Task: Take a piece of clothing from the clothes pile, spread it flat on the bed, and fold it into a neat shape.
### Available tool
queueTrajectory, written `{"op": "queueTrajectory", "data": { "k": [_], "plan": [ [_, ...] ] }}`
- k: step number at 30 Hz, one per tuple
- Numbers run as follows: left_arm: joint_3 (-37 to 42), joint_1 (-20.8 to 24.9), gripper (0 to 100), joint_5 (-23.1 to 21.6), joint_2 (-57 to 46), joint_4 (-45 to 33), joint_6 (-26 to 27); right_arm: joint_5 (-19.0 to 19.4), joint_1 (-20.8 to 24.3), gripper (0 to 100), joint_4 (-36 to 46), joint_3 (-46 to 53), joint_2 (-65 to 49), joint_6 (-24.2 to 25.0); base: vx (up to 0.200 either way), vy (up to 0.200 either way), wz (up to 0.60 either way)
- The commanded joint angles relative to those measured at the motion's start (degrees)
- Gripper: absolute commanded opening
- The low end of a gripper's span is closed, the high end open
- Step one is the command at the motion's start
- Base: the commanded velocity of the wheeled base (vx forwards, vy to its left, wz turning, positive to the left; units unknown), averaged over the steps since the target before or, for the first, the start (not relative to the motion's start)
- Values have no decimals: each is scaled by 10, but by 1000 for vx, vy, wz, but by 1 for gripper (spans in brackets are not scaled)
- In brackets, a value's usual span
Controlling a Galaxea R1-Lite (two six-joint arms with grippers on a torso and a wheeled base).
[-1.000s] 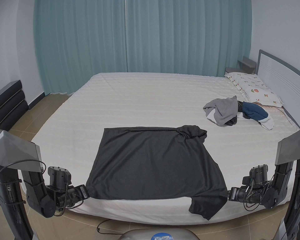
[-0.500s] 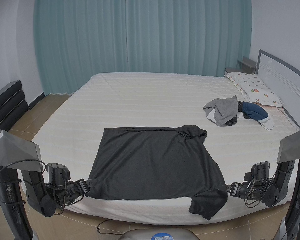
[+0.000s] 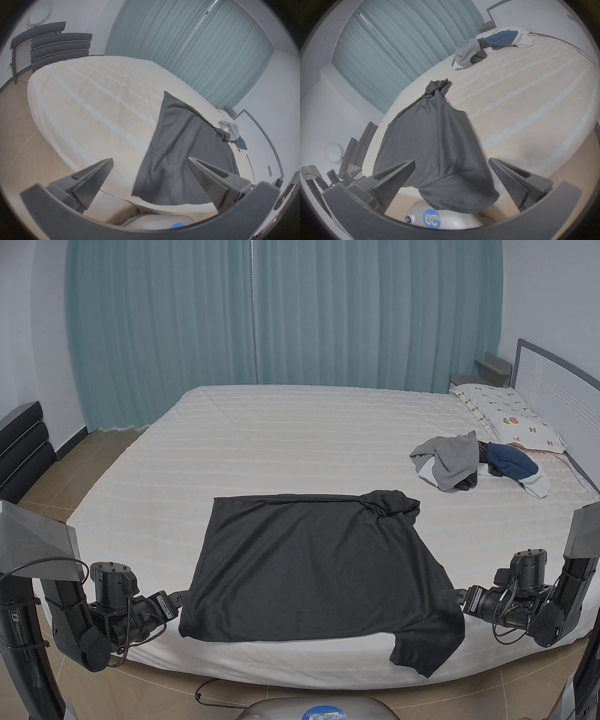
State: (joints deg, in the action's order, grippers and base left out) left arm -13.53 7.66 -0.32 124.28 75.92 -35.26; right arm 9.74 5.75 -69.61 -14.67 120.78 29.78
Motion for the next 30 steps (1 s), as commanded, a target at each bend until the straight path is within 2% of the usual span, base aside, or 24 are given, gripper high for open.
{"op": "queueTrajectory", "data": {
  "k": [1,6,9,13,18,24,27,30],
  "plan": [
    [4,-1,100,-4,2,10,-1,0,0,100,-5,-4,-8,1,0,0,0],
    [13,3,100,-8,2,17,-2,-3,4,100,-25,-17,-8,15,0,0,0],
    [12,0,100,-10,3,17,-2,-9,18,100,-19,-35,-11,14,200,0,0],
    [16,1,100,-36,5,17,-5,-10,26,100,-8,-68,-11,14,200,0,0],
    [11,6,100,-43,1,17,-47,-10,30,100,20,-115,-3,16,200,0,0],
    [13,10,100,-44,0,18,-51,-9,51,100,98,-221,16,22,200,0,0],
    [14,11,100,-49,1,18,-53,-10,59,100,144,-273,31,36,0,0,0],
    [13,12,100,-65,2,18,-69,-16,64,100,235,-368,67,63,0,0,0]
  ]
}}
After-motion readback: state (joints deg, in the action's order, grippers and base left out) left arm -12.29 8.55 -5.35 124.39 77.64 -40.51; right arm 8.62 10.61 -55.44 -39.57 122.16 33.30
